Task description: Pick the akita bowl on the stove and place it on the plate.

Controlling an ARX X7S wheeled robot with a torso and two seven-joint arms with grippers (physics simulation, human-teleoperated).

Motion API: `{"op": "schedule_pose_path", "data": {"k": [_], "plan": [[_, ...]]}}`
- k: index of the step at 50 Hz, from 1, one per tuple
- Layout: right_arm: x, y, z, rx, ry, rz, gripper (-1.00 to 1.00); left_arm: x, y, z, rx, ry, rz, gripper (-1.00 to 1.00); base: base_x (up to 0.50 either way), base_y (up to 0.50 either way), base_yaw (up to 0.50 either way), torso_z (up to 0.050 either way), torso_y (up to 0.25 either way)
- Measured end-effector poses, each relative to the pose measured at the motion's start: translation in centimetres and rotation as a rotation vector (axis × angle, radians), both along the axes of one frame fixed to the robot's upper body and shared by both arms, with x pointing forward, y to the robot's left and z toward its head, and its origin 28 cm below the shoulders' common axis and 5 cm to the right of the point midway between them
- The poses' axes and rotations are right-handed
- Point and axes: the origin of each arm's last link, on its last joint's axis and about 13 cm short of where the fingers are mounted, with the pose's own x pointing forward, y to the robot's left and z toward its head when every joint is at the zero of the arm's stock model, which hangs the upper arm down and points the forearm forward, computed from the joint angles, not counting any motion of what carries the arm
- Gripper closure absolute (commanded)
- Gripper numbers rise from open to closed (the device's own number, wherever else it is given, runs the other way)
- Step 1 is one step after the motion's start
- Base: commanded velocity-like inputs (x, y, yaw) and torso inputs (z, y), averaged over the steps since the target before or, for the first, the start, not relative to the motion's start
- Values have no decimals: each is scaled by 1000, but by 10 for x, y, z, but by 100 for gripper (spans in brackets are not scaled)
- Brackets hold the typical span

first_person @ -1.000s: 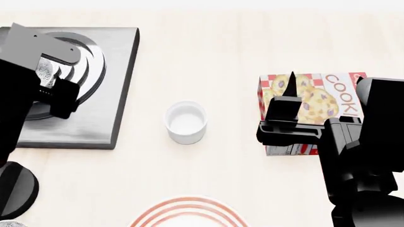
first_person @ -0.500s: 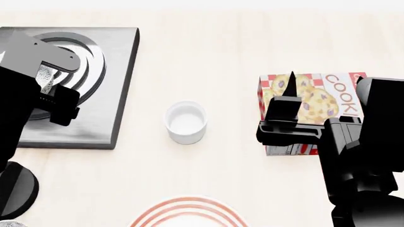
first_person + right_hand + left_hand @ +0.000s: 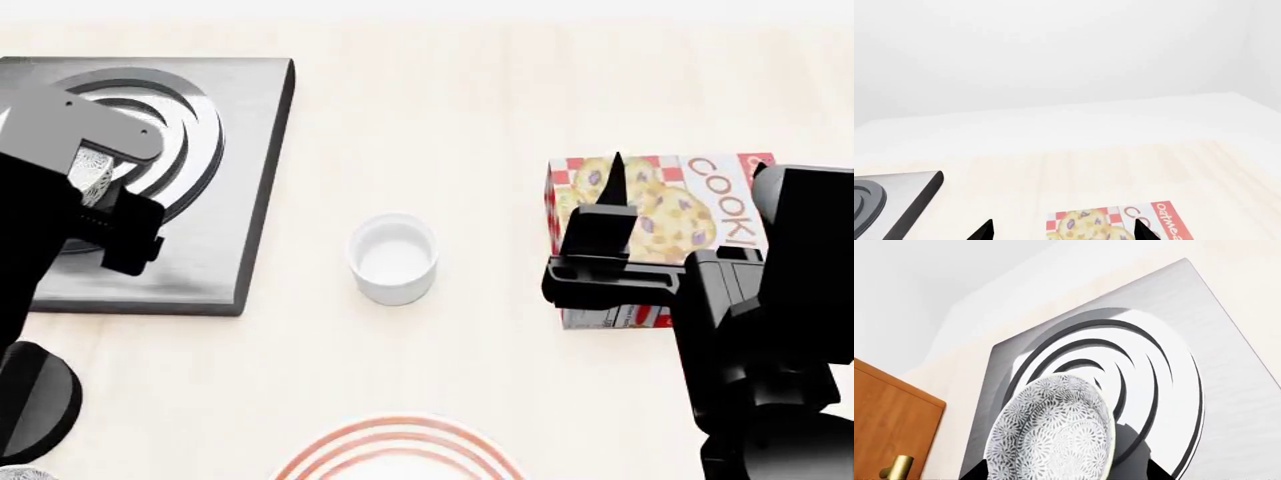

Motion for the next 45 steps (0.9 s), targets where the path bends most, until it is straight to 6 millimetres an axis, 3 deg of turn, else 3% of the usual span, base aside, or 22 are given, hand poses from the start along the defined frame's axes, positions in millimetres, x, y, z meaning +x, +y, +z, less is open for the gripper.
{"op": "schedule_pose_path", "data": {"k": [45], "plan": [[0,0,0,-1,2,1,-100,-2,15,-3,11,-13,-26,-100,0,0,0,0,0]]}}
